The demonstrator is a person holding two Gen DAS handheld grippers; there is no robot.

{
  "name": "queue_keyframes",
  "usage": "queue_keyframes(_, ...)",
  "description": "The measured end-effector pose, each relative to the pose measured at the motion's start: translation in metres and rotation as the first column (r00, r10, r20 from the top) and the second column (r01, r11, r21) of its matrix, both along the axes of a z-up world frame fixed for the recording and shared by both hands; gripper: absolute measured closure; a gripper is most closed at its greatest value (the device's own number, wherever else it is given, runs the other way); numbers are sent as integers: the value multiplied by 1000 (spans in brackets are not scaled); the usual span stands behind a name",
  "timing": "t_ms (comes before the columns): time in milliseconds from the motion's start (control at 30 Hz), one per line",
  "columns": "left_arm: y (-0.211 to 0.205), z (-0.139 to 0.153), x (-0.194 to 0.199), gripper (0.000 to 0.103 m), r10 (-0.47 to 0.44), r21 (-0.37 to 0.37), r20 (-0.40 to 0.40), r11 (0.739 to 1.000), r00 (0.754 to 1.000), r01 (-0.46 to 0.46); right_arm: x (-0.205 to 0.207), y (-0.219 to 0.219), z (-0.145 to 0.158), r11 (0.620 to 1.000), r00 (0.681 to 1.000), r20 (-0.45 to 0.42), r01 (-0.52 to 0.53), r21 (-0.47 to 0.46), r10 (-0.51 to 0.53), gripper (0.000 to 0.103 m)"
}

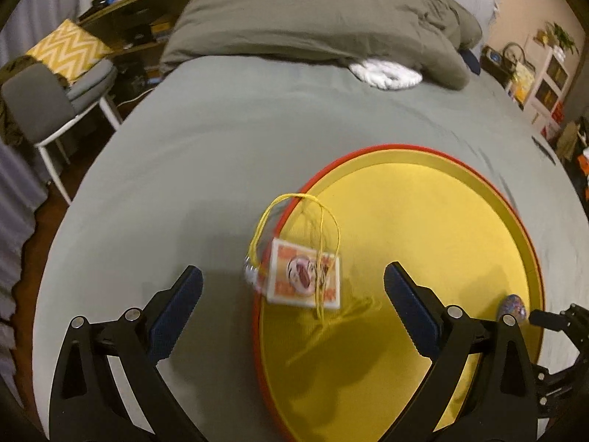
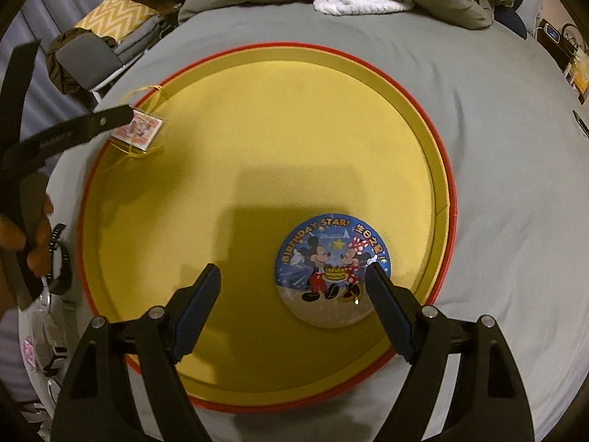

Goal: Organize jewelry
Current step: 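Move the right tool to the Mickey badge while the left tool approaches the card tag with yellow string, then grasp the Mickey badge with the right tool while the left tool grasps the card tag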

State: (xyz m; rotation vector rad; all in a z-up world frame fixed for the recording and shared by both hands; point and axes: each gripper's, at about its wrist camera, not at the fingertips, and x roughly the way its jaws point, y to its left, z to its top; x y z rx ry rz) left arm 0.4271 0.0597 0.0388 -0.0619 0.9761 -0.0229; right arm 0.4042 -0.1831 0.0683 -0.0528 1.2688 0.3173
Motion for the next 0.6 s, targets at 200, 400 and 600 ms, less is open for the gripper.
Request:
queue_keyframes(200,-6,-15,16,7,-30,27,-37,999,999,31,3,-1,-9,999,1000,-9,-14,-29,13,21)
queue_keyframes(400,-7,-27,20,7,-30,35,-66,999,997,32,7,-9,-12,998,1000,-11,6,-59,-7,21)
queue_keyframes(600,-9,-32,19,34,-54,38,-72,998,996,57,1,-8,-21,995,999,2,-40,-89,40,19)
